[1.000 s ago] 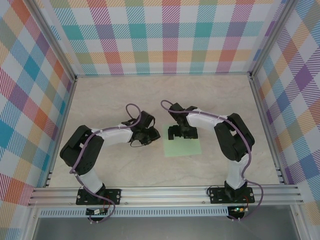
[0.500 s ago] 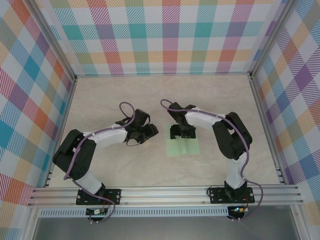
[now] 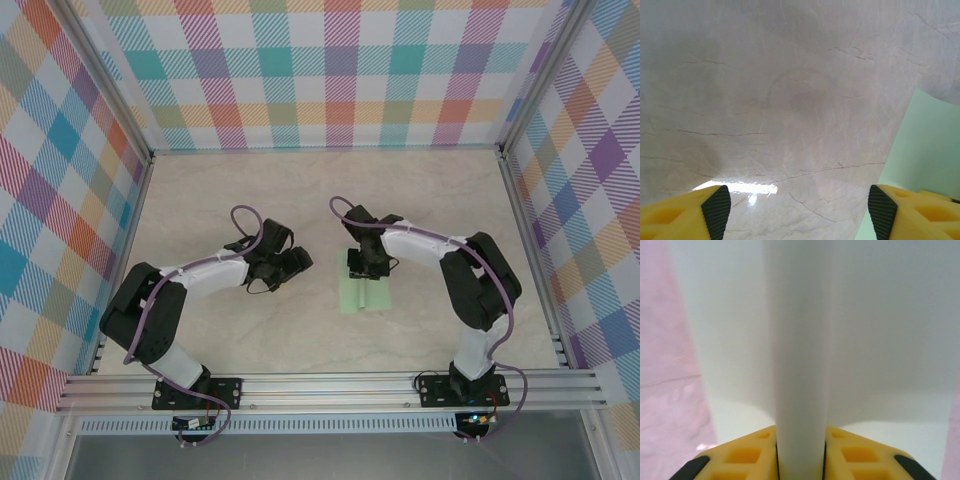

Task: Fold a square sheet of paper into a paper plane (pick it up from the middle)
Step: Fold the square sheet of paper in half at the center of the table.

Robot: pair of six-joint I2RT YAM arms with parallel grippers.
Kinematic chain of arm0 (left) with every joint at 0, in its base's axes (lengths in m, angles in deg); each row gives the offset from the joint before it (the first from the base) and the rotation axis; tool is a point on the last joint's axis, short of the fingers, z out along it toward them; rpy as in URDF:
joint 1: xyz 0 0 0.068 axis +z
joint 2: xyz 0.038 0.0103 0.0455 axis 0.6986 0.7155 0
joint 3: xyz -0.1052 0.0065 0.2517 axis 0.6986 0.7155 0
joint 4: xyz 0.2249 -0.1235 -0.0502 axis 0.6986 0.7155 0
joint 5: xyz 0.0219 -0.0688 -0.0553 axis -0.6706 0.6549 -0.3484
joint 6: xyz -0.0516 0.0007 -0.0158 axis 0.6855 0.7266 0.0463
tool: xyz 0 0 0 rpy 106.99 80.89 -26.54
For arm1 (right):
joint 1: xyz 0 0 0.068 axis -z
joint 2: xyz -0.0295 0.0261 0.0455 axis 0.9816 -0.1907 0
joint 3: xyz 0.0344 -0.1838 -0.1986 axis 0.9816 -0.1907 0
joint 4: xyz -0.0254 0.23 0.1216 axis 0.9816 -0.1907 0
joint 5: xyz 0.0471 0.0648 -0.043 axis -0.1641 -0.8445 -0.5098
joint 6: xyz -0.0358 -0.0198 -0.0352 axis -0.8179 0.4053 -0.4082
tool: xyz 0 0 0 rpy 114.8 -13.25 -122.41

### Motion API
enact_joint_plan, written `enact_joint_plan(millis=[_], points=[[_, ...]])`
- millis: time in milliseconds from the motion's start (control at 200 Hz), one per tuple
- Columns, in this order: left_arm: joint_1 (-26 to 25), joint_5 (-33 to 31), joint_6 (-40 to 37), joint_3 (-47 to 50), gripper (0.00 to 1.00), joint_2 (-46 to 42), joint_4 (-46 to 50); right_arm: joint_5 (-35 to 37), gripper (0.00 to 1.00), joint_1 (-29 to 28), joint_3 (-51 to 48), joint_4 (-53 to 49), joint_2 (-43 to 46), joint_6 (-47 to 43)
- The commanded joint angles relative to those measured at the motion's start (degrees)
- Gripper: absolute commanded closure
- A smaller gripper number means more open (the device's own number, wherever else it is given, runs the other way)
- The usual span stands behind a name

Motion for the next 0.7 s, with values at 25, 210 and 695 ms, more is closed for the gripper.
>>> enact_joint_plan(millis=[25, 210, 695], points=[[1.18, -0.61, -0.83, 1.19, 0.2, -2.01, 1.98, -9.2, 0.81, 0.3, -3.63, 8.79, 6.69, 2.66], [1.75, -0.28, -1.02, 1.68, 0.18, -2.88, 2.12, -11.91, 0.83, 0.69, -4.3, 10.22, 8.82, 3.4], [2.63, -3.18, -1.86, 2.61, 0.11, -6.3, 5.4, -27.87, 0.8, 3.04, -9.43, 24.76, 8.59, 7.17]])
